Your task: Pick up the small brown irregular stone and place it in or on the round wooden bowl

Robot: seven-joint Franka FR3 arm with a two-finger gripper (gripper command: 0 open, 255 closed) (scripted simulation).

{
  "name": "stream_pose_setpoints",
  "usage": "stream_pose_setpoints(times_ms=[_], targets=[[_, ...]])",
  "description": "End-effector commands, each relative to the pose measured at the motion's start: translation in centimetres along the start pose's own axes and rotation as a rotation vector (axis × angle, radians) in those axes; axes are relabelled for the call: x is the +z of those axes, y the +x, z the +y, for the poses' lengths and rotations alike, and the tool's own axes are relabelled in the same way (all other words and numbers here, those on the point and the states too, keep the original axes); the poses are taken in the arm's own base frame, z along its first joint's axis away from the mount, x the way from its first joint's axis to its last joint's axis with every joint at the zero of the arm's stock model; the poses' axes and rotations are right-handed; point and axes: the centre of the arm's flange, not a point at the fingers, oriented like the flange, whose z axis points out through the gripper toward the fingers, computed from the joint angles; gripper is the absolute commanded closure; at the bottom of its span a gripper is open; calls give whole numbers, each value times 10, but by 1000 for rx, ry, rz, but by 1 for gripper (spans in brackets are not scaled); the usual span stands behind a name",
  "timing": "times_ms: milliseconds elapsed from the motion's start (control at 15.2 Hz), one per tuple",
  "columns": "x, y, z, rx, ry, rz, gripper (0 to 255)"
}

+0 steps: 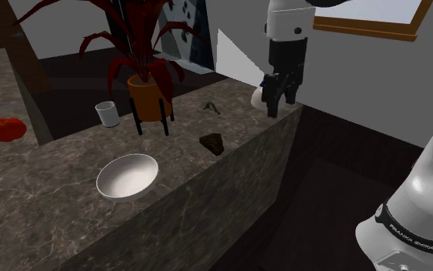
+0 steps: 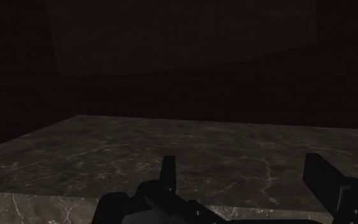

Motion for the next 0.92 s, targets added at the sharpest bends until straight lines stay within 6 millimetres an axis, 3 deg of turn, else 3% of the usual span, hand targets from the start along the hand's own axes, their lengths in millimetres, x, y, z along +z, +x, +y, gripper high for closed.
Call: stream_pose_setpoints(times_ms=[0,858], targets=[[21,21,-1,25,-1,11,0],[128,146,10,184,-11,64,0]])
